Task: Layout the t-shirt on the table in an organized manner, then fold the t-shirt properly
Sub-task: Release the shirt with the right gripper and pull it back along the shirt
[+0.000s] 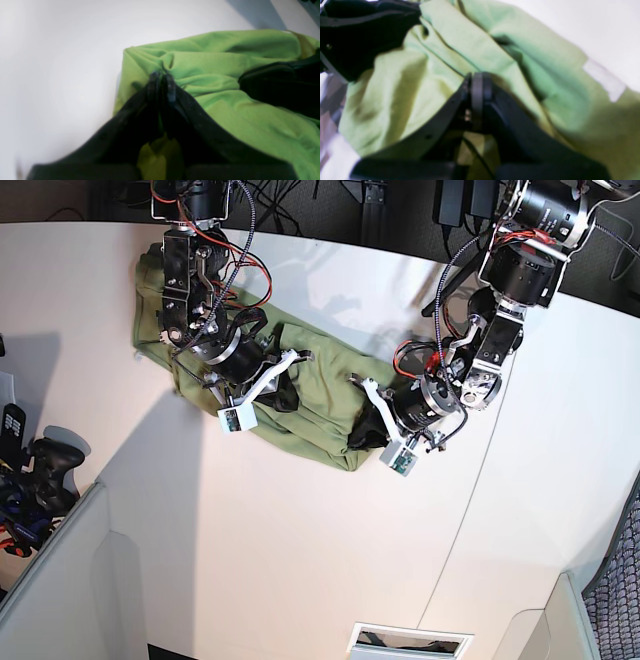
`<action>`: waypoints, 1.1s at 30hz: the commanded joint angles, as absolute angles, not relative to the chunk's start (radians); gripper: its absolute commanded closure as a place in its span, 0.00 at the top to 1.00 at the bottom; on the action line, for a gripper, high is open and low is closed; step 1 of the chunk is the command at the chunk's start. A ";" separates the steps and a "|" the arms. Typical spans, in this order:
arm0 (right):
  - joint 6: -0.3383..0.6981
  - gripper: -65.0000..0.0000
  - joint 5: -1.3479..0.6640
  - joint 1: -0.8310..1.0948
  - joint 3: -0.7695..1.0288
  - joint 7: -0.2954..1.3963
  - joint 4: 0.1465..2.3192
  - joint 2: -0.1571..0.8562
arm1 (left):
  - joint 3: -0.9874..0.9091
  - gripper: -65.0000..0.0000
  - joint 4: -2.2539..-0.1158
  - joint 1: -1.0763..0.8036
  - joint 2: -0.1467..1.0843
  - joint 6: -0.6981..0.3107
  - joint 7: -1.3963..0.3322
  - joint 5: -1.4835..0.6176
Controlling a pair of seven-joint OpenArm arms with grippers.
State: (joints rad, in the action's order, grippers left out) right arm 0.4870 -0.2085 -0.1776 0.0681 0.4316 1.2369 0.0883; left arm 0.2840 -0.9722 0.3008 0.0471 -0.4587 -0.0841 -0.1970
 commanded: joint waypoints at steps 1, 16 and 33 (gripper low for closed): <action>0.486 0.00 -0.199 -0.191 0.071 0.456 1.246 0.097 | 0.282 0.06 -0.981 0.336 0.047 -0.461 -0.091 -0.191; 0.486 0.00 -0.270 -0.189 0.144 0.590 1.632 0.106 | 0.282 0.06 -0.983 0.349 0.070 -0.469 -0.131 -0.197; 0.483 0.54 -0.614 0.159 0.609 0.695 1.651 0.233 | 0.282 0.06 -0.983 0.348 0.133 -0.529 -0.149 -0.243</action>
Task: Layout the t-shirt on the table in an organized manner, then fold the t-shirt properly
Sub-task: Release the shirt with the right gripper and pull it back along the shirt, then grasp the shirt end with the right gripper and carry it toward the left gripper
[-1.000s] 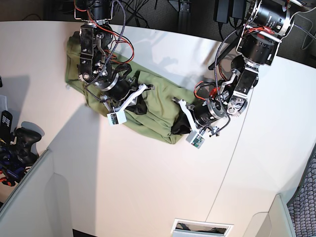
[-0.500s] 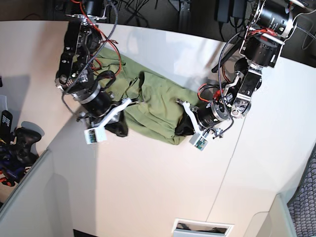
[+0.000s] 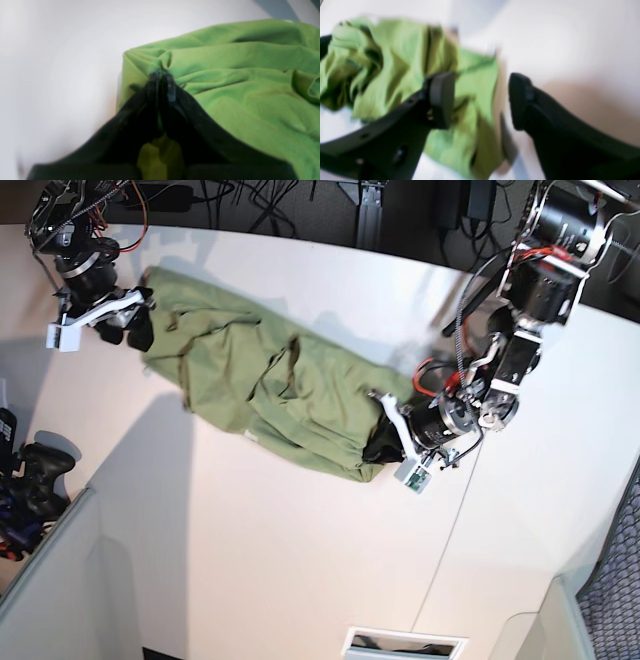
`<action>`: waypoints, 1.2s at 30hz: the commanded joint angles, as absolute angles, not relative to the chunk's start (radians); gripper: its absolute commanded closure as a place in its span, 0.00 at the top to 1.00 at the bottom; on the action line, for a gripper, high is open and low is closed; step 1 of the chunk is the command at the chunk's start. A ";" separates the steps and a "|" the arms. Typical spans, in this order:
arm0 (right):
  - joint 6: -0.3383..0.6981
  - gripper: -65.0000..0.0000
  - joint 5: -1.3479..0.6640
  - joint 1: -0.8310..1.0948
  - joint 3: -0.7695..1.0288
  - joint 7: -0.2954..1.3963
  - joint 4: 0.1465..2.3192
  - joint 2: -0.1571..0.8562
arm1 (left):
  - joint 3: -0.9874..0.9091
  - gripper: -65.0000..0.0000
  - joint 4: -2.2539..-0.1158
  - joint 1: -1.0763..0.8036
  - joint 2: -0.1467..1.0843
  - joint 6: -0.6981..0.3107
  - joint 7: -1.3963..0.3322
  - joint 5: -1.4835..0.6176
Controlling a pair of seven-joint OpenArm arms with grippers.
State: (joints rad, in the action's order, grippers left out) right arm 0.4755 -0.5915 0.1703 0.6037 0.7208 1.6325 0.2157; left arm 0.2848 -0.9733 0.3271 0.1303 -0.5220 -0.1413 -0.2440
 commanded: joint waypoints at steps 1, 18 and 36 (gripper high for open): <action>0.483 0.54 -0.614 0.175 0.608 0.692 1.650 0.228 | 0.282 0.06 -0.983 0.348 0.133 -0.532 -0.156 -0.251; 0.483 0.62 -0.530 0.194 0.613 0.660 1.566 0.199 | 0.282 0.06 -0.983 0.348 0.134 -0.574 -0.192 -0.281; 0.483 0.62 -0.542 0.095 0.521 0.646 1.512 0.062 | 0.282 0.06 -0.983 0.345 0.134 -0.574 -0.208 -0.282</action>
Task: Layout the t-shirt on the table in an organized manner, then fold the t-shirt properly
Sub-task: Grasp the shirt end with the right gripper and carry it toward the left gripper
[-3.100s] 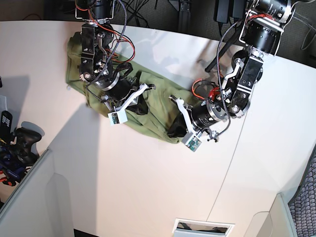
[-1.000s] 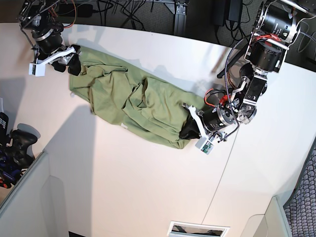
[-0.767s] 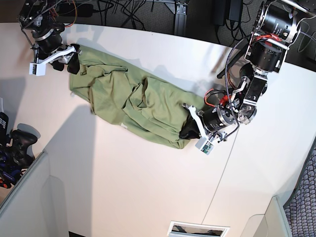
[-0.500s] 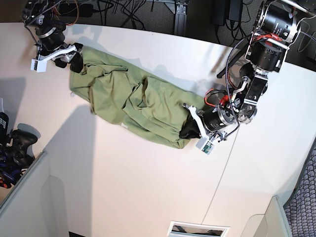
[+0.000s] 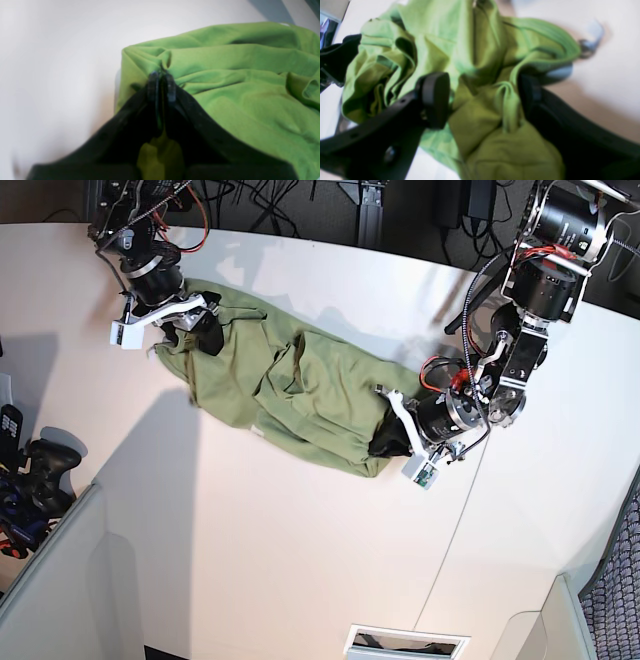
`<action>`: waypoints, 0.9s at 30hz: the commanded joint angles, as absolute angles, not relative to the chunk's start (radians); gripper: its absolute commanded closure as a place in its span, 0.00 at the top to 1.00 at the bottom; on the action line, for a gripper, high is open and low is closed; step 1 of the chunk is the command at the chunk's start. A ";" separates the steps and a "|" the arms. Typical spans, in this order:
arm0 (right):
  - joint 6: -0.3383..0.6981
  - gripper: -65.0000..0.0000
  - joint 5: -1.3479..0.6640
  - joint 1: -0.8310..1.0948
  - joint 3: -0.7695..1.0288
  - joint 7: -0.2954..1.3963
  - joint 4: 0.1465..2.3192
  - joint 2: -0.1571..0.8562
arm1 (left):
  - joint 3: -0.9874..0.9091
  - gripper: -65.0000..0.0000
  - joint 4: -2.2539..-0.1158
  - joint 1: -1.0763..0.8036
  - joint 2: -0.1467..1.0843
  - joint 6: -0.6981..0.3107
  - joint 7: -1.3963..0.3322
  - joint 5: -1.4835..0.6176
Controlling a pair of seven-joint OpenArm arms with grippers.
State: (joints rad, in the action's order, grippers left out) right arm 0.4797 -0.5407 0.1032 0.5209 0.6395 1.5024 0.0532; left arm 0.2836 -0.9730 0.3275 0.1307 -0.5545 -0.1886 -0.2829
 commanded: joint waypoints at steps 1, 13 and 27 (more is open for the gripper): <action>0.483 0.62 -0.535 0.086 0.521 0.643 1.511 0.059 | 0.282 0.06 -0.983 0.345 0.134 -0.574 -0.209 -0.282; 0.484 0.61 -0.535 0.016 0.521 0.621 1.399 0.052 | 0.282 0.06 -0.983 0.346 0.133 -0.604 -0.211 -0.307; 0.484 0.00 -0.408 0.008 0.448 0.549 1.398 0.050 | 0.282 0.06 -0.983 0.347 0.134 -0.607 -0.214 -0.335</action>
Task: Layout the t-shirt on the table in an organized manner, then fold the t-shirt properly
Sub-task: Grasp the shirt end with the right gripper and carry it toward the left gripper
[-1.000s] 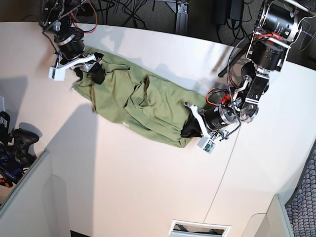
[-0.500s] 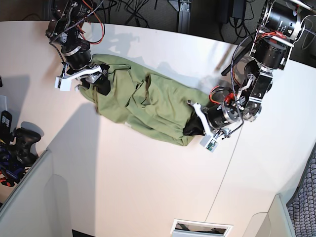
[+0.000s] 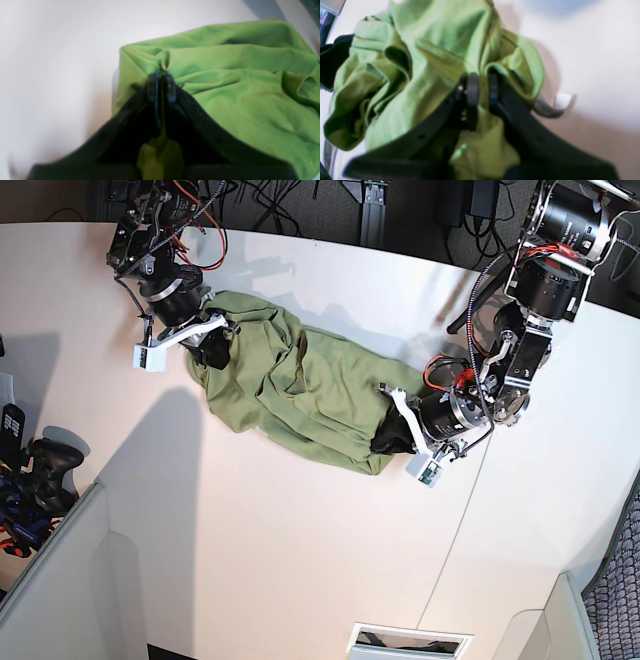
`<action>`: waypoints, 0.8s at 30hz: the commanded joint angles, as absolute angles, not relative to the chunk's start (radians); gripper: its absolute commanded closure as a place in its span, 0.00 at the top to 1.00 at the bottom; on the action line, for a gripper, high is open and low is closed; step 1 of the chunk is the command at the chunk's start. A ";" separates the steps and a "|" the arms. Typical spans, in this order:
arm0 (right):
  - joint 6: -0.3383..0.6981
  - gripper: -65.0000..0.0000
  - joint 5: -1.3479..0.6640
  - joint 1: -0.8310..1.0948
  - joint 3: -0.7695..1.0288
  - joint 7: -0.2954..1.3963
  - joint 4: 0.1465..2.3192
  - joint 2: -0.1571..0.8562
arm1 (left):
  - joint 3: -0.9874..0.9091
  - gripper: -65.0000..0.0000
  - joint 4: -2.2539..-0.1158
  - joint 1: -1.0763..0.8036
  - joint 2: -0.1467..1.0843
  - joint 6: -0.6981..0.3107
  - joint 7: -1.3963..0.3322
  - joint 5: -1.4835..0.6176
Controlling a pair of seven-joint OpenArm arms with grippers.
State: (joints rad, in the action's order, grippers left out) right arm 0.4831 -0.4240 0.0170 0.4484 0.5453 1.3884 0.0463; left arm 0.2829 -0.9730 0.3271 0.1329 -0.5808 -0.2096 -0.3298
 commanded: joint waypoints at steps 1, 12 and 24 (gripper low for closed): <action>0.484 0.00 -0.398 0.008 0.448 0.535 1.398 0.051 | 0.282 0.06 -0.983 0.347 0.134 -0.607 -0.214 -0.339; 0.484 0.00 -0.357 0.009 0.483 0.519 1.398 0.152 | 0.282 0.06 -1.132 0.348 0.147 -0.698 -0.336 -0.490; 0.484 0.00 -0.373 0.009 0.585 0.522 1.398 0.250 | 0.282 0.06 -1.278 0.346 0.205 -0.698 -0.461 -0.617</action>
